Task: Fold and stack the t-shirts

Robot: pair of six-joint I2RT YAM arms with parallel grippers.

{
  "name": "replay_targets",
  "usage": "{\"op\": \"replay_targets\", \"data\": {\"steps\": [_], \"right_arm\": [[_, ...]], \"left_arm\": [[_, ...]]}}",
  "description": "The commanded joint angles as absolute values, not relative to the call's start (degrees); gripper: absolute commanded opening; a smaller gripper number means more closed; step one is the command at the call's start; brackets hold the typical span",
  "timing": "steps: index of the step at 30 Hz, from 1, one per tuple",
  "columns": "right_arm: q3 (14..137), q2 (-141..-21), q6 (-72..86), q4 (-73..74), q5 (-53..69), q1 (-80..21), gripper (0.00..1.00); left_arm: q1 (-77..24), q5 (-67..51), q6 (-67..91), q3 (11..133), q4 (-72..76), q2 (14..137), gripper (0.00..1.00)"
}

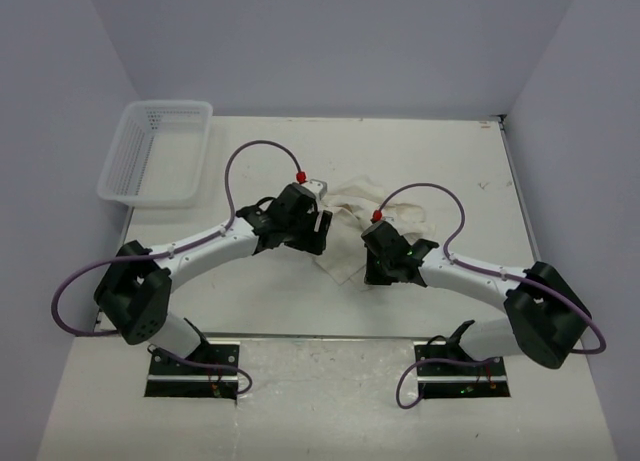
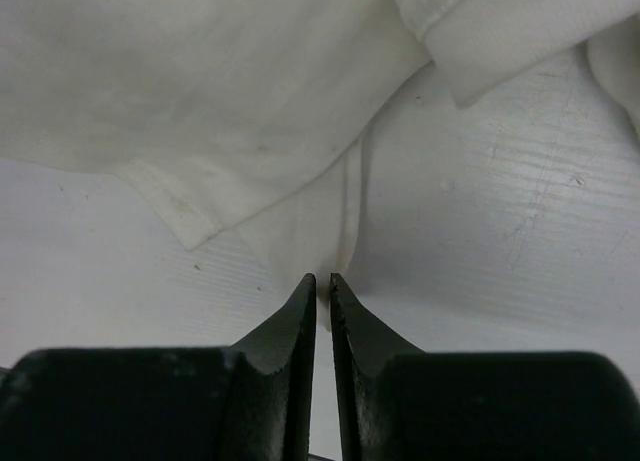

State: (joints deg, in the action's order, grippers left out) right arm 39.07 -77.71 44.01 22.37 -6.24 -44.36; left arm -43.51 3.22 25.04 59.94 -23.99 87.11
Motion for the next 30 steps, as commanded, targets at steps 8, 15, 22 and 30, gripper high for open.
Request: {"op": "replay_targets", "data": {"steps": [8,15,22,30], "right_arm": [[38.9,-77.9,46.0,22.4,-7.6,-45.7,0.21],[36.2,-75.8,47.3,21.6,-8.0,-46.0,0.36],[36.2,-78.6,47.6,20.0,-7.2,-46.1,0.28],[37.1,-79.7,47.1,18.6,-6.5,-46.1,0.03]], "left_arm": [[-46.5,3.4,27.2,57.5,-22.5,86.6,0.79],[-47.8,3.0,27.5,57.8,-21.9,87.5,0.79],[-48.0,3.1,27.4,58.0,-21.9,87.7,0.79],[-48.1,3.9,27.3,57.7,-22.0,88.2,0.8]]}}
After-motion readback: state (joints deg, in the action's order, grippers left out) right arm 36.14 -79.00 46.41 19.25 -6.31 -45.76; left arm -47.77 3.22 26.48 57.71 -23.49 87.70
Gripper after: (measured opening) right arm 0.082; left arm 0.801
